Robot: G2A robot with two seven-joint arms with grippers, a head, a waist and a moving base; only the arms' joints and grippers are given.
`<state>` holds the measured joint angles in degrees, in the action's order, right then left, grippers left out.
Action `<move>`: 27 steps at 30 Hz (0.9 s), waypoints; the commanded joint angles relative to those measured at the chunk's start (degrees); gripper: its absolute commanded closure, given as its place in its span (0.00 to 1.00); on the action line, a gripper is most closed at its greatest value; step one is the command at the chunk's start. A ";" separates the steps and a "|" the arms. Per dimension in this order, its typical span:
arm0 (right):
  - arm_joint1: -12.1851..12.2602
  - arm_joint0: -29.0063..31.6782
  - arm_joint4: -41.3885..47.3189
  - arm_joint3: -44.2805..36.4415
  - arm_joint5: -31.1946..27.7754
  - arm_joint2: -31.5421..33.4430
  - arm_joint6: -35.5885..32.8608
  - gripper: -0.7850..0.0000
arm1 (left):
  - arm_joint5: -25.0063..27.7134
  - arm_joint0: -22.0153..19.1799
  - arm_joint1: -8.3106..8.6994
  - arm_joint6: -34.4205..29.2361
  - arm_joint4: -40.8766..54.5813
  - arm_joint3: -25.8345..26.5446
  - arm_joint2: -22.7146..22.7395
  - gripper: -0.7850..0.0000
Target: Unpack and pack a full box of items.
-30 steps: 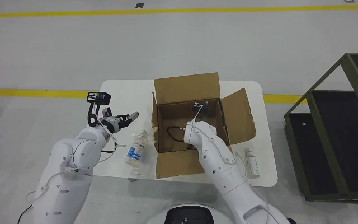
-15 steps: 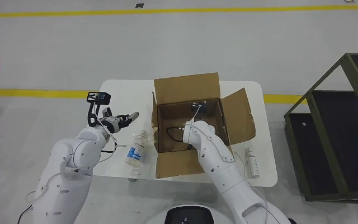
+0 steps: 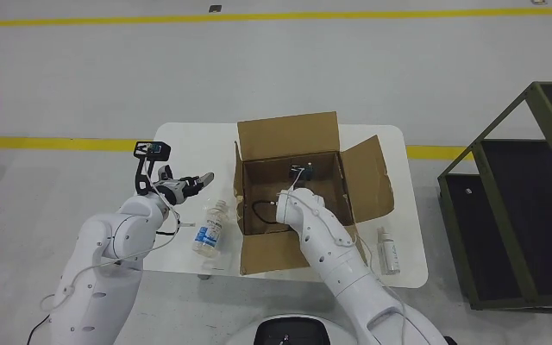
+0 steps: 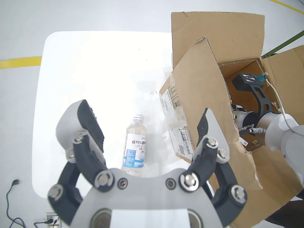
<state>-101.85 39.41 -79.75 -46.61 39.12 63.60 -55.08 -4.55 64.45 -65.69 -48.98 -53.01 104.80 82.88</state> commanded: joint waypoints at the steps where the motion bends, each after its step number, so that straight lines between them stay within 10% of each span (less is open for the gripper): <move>1: -0.26 -0.37 0.88 1.52 -0.24 -0.08 1.02 0.51 | 0.00 0.00 0.00 0.00 0.00 0.00 0.00 0.00; 27: -3.16 -6.87 8.63 17.63 -0.29 0.12 9.47 0.56 | 0.00 0.00 0.00 0.00 0.00 0.00 0.00 0.00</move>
<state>-104.92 32.76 -71.32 -29.43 38.83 63.75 -45.77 -4.55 64.45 -65.69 -48.98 -53.01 104.80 82.88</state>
